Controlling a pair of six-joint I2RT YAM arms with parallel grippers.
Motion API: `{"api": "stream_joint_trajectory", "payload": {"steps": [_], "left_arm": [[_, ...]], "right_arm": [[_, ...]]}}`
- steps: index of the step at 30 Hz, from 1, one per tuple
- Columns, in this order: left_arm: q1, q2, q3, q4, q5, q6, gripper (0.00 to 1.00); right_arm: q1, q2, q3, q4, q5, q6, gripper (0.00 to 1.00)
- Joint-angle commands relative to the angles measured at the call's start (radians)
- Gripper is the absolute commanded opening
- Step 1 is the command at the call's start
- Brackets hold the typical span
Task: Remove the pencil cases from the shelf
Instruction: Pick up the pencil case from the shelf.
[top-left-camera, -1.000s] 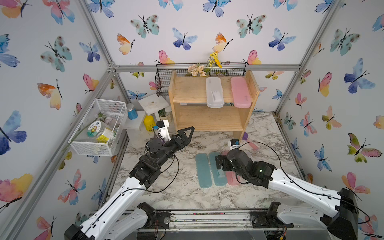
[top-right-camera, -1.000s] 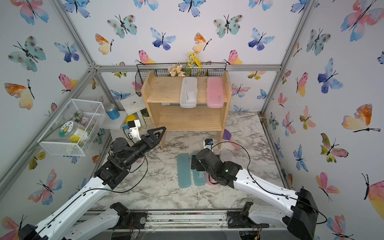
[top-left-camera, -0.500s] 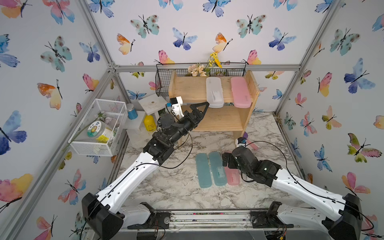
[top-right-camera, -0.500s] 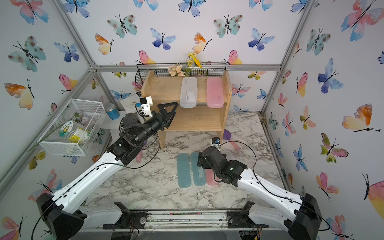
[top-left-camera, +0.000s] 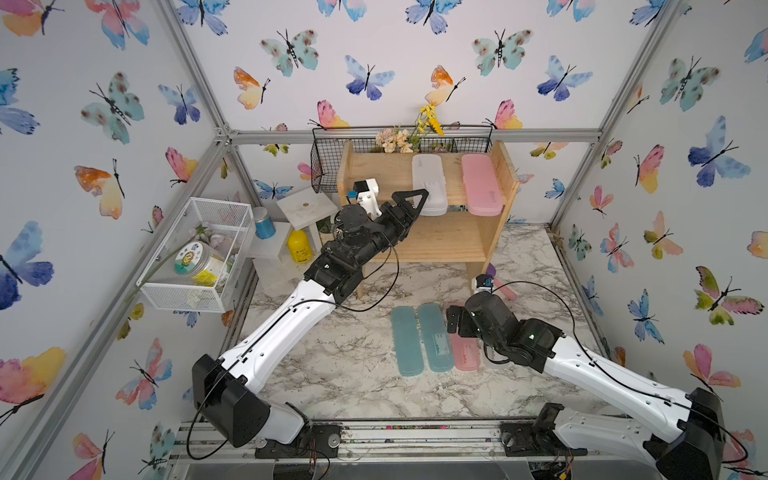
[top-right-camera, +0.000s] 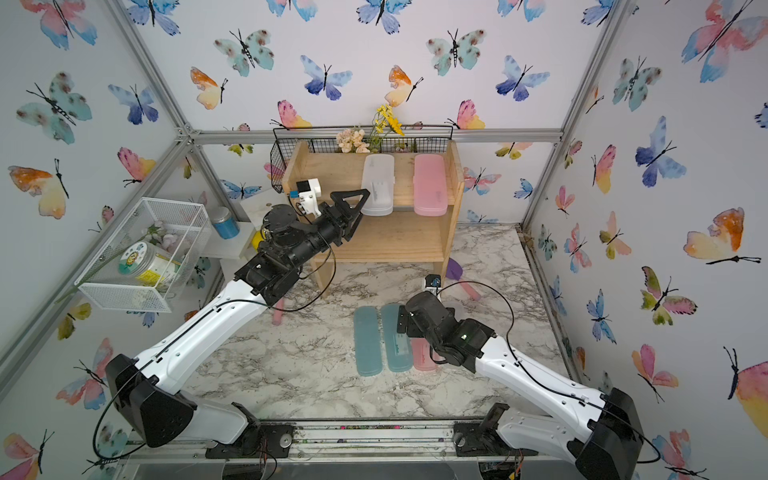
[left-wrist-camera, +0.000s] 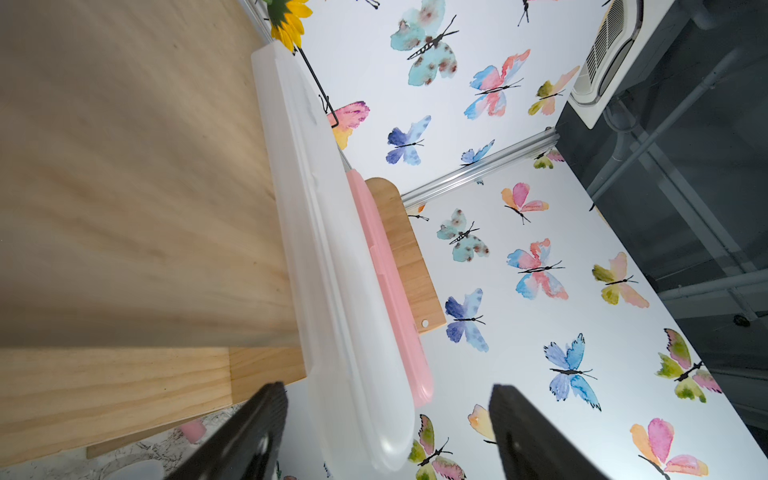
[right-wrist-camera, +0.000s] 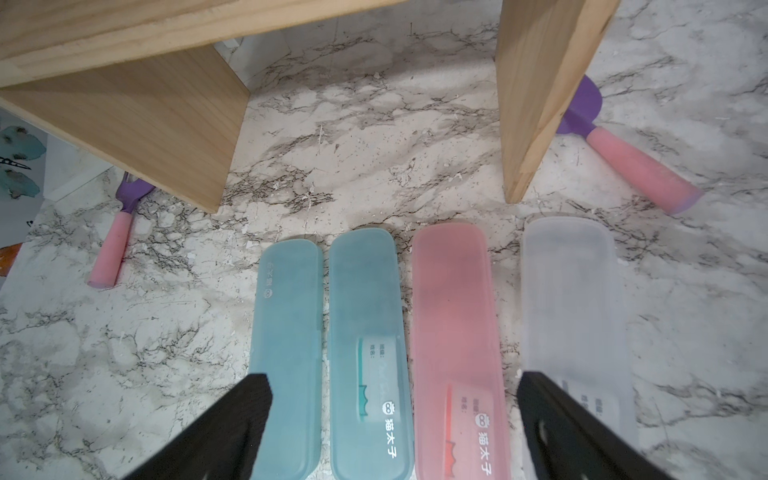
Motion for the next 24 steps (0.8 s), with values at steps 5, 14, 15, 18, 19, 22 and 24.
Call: {"api": "stream_joint_trajectory", "payload": {"steps": [5,14,15,18,19,22,24], "left_arm": [[-0.002,0.021,0.013,-0.011,0.025,0.005,0.56],[0.0,0.026,0.008,-0.008,0.024,0.008,0.29],[-0.002,0.026,0.005,-0.007,0.022,0.008,0.27],[-0.001,0.021,-0.018,0.017,0.026,0.006,0.24],[0.0,0.016,-0.031,0.03,0.028,0.004,0.23],[0.0,0.002,-0.063,0.056,0.02,0.004,0.17],[0.0,-0.008,-0.082,0.073,0.021,0.009,0.16]], "right_arm": [[-0.013,0.009,0.028,-0.025,-0.017,-0.027,0.99],[-0.015,0.02,0.025,-0.017,-0.034,-0.02,0.99],[-0.015,0.024,0.028,-0.023,-0.036,-0.018,0.99],[-0.015,0.024,0.024,-0.024,-0.033,-0.014,0.99],[-0.015,0.023,0.024,-0.024,-0.03,-0.012,0.99],[-0.015,0.023,0.021,-0.015,-0.036,-0.009,0.99],[-0.015,0.024,0.021,-0.013,-0.04,-0.009,0.99]]}}
